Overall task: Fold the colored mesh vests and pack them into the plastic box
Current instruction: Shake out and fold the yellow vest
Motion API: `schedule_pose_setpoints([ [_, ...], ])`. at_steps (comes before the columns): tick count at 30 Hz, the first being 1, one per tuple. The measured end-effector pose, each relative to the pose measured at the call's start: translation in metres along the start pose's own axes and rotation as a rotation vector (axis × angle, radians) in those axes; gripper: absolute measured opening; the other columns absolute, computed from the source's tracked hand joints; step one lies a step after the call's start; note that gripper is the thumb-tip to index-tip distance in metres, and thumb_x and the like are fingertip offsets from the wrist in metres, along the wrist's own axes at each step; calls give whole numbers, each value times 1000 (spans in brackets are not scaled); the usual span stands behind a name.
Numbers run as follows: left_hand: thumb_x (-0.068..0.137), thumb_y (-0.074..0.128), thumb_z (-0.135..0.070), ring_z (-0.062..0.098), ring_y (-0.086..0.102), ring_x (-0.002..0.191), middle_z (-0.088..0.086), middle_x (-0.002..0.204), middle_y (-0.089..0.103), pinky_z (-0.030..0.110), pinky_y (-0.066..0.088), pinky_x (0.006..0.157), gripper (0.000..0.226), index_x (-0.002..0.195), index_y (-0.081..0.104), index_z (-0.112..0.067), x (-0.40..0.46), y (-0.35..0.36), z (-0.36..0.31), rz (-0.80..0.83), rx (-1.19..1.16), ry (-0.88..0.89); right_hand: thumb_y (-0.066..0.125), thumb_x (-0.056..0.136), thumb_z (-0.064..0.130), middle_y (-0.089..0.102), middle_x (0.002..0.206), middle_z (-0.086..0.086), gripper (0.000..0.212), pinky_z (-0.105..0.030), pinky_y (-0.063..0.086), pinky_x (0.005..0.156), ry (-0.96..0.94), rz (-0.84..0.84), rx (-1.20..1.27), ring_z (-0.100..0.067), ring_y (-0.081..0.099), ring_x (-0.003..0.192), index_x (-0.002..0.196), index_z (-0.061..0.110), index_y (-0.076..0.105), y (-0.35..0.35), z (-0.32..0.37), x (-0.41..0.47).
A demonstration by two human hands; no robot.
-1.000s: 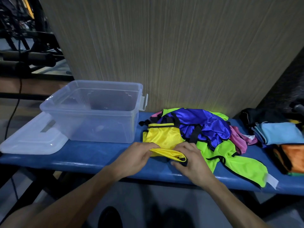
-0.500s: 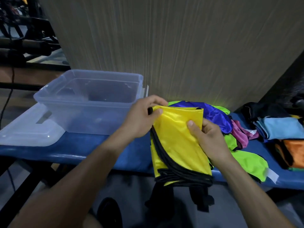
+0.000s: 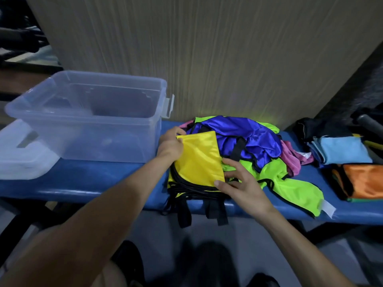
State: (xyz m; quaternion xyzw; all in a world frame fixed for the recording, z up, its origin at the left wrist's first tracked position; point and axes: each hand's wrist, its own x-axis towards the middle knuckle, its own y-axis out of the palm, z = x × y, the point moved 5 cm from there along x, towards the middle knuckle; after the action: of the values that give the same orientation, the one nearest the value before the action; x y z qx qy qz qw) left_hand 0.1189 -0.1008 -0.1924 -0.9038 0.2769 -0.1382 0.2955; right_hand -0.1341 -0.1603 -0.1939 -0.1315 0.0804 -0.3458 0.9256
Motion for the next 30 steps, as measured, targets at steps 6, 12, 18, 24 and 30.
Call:
schedule_pose_setpoints([
  [6,103,55,-21,26,56,117,11,138,57,23,40,82,30,133,57,-19,-7,-1,2,106,38,-65,89,77,18,60,107,6,43,-26,53,83,-12,61,-30,-9,59,78,114,29,70,1,-8,-16],
  [12,99,61,-28,33,28,146,10,159,25,41,27,120,63,154,34,-15,-62,-25,-7,181,294,208,90,77,20,57,84,27,31,-31,50,79,-101,32,-19,-8,52,68,101,30,72,-1,-14,-11],
  [18,104,49,-47,8,51,119,-12,126,56,31,46,99,39,137,58,-29,-135,-33,-9,495,343,766,88,76,4,56,93,9,37,-25,49,65,-85,124,14,-12,62,64,104,20,70,1,-10,-14],
  [24,105,44,-47,9,52,114,-8,121,61,32,43,99,42,141,56,-31,-134,-26,1,582,368,771,82,82,0,57,84,-3,21,-27,52,58,-99,0,42,-19,64,62,86,9,64,6,-19,-23],
  [30,106,44,-47,9,48,121,-13,133,54,32,39,106,39,143,53,-39,-132,-20,3,611,484,735,75,89,2,52,81,-4,15,-31,58,57,-104,-177,151,-16,60,66,85,5,62,10,-29,-34],
])
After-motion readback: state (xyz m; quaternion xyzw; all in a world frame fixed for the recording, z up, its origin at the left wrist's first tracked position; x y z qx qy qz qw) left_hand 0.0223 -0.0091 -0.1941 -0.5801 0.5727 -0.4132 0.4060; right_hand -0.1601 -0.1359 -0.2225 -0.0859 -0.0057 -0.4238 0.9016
